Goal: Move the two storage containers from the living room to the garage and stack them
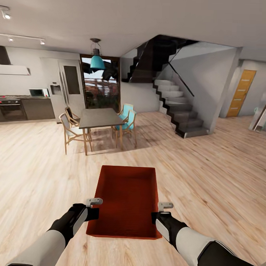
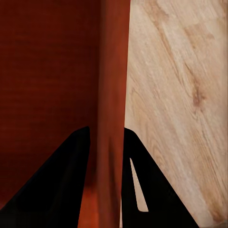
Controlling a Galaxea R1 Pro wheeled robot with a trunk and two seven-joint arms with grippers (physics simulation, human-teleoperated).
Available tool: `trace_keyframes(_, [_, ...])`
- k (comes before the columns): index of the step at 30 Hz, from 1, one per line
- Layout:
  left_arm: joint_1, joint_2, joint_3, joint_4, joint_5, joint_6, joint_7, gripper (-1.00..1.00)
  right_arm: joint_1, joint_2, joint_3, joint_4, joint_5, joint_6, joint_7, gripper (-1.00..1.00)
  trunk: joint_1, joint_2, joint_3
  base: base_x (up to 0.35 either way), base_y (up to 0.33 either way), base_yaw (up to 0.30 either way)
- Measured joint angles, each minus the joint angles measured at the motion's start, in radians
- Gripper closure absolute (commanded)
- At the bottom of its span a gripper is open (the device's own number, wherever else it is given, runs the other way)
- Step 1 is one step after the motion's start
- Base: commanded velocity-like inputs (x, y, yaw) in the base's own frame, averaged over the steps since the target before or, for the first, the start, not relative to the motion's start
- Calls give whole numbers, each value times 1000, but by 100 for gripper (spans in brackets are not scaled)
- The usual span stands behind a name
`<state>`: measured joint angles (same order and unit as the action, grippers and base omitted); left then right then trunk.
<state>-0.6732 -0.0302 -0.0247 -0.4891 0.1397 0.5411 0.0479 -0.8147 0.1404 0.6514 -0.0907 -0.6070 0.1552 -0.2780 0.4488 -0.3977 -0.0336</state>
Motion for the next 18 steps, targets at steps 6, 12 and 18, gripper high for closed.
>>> trace_keyframes(6, [0,0,0,0,0,0,0,100,0,0,-1,0,1,0,0,100,0,0,0,322,0,-6])
trace_keyframes(12, [0,0,0,0,0,0,0,100,0,0,-1,0,1,0,0,100,0,0,0,323,0,0])
trace_keyframes(18, [0,0,0,0,0,0,0,100,0,0,-1,0,1,0,0,100,0,0,0,323,0,0])
